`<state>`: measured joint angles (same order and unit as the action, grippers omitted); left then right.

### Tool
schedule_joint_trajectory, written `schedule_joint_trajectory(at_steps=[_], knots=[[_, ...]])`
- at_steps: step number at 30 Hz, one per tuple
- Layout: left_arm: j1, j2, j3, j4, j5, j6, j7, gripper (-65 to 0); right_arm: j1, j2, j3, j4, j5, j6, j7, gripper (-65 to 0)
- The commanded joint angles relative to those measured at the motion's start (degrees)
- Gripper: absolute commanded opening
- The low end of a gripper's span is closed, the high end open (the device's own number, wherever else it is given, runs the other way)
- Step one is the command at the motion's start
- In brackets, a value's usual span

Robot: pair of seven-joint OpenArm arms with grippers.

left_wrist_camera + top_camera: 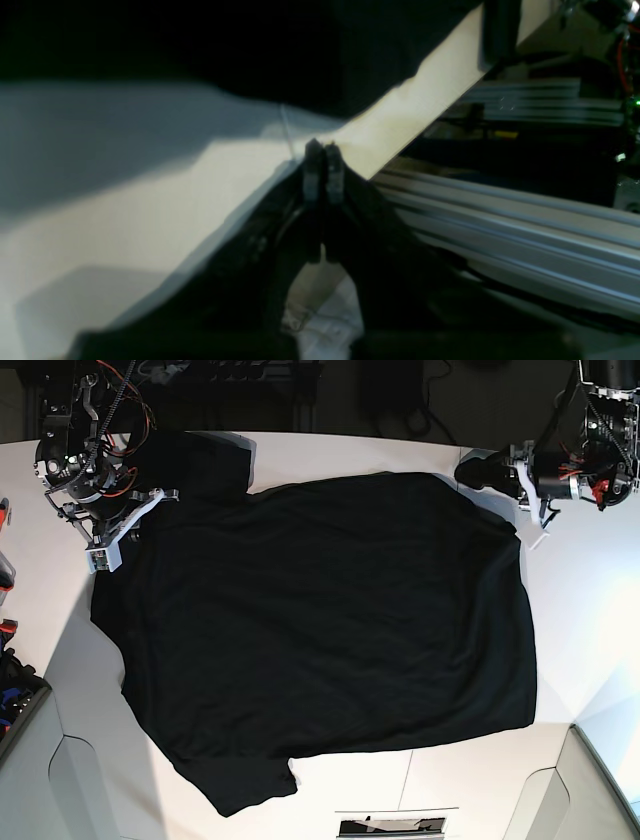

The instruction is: Layout the t-shirt on the table in an organized manner, then fold the t-shirt properly

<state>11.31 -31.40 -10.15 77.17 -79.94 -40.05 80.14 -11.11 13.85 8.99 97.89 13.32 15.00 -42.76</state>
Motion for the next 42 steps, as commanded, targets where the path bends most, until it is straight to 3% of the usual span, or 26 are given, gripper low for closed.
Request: schedule_joint_trajectory(at_steps=[1, 3, 10, 15, 23, 29, 32, 37, 42], knots=[[-1.01, -0.96, -0.46, 0.83, -0.85, 0.05, -0.14, -65.0, -0.35, 0.44, 0.04, 0.13, -0.22, 0.0, -2.45, -65.0], [-1.01, -0.98, -0.46, 0.83, 1.33, 0.05, -2.45, -65.0, -0.37, 0.44, 0.04, 0.13, -0.22, 0.0, -2.64, -65.0], [-0.92, -0.98, -0.46, 0.83, 20.57, 0.05, -13.84, -65.0, -0.37, 0.42, 0.04, 0.13, -0.2, 0.0, -3.56, -65.0], [-1.75, -0.35, -0.28, 0.85, 26.82, 0.05, -22.18, -65.0, -0.35, 0.44, 0.04, 0.13, 0.07, 0.0, -3.52, -65.0], [-12.39, 7.5, -0.28, 0.83, 32.2, 0.05, -23.39, -65.0, -0.33, 0.39, 0.04, 0.13, 1.31, 0.0, -3.08, -65.0], [-20.92, 7.82, 0.24, 0.83, 32.35, 0.05, -23.43, -65.0, -0.39, 0.42, 0.04, 0.13, 1.27, 0.0, -3.39, -65.0], [-23.76, 8.55, 4.33, 0.63, 33.62, 0.05, -24.72, -65.0, -0.37, 0.44, 0.04, 0.13, 1.25, 0.0, -3.37, -65.0], [-28.13, 11.91, 13.03, -3.19, 44.57, 0.05, -30.71, -65.0, -0.37, 0.39, 0.04, 0.15, 1.25, 0.0, -3.37, -65.0], [-31.82, 13.49, 15.06, -10.08, 47.12, 0.05, -33.18, -65.0, -0.55, 0.42, 0.04, 0.15, 1.25, 0.02, -3.78, -65.0]])
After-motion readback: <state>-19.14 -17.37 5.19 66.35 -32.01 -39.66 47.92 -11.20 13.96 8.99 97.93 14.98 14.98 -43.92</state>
